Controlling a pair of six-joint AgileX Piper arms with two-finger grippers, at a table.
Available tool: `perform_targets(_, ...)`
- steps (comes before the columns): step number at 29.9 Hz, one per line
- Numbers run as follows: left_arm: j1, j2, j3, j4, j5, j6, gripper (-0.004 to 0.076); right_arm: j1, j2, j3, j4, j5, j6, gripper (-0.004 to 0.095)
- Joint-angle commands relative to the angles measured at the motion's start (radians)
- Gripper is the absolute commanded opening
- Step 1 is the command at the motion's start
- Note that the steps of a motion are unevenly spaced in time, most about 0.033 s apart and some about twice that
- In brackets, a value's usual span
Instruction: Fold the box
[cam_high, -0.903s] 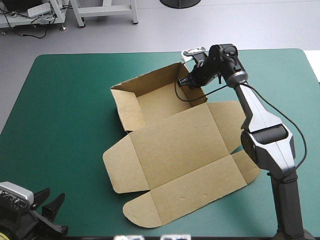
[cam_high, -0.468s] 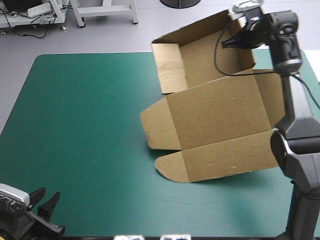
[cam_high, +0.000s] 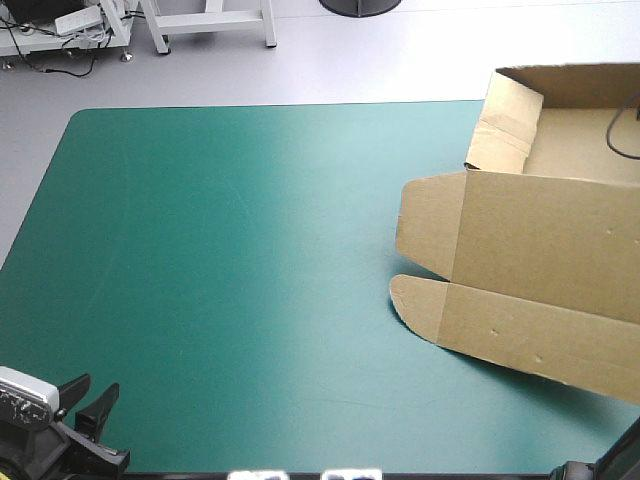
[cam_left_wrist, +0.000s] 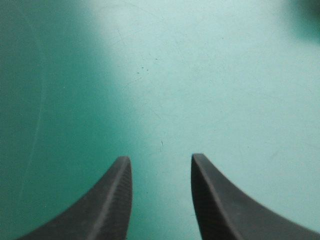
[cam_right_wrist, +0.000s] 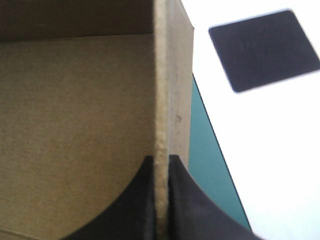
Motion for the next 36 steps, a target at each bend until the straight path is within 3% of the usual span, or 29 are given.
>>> perform_targets(1,-0.002,0.017,-0.02,-0.004,-0.069,-0.01,0.0279,-0.089,-0.069,0.129,0.108,0.008,-0.022,-0.002)
perform_targets(12,-0.002,0.017,-0.02,-0.004,-0.069,-0.01,0.0279,-0.117,-0.067,0.579,0.215,-0.147,-0.186,-0.002)
perform_targets(20,-0.002,0.017,-0.02,-0.004,-0.071,-0.016,0.0279,-0.117,-0.067,0.621,0.215,-0.194,-0.305,-0.0016)
perform_targets(23,-0.002,0.017,-0.02,-0.004,-0.071,-0.016,0.0279,-0.117,-0.067,0.618,0.203,-0.206,-0.31,0.0055)
perform_targets(29,-0.002,0.017,-0.02,-0.004,-0.071,-0.012,0.0279,-0.117,-0.067,0.618,0.183,-0.278,-0.31,0.0316)
perform_targets(33,-0.002,0.017,-0.02,-0.002,-0.071,-0.012,0.0279,-0.117,-0.067,0.597,0.225,-0.292,-0.316,0.0339)
perform_targets(36,-0.002,0.017,-0.02,0.0,-0.071,-0.012,0.0279,-0.117,-0.067,0.526,0.251,-0.238,-0.316,0.0339)
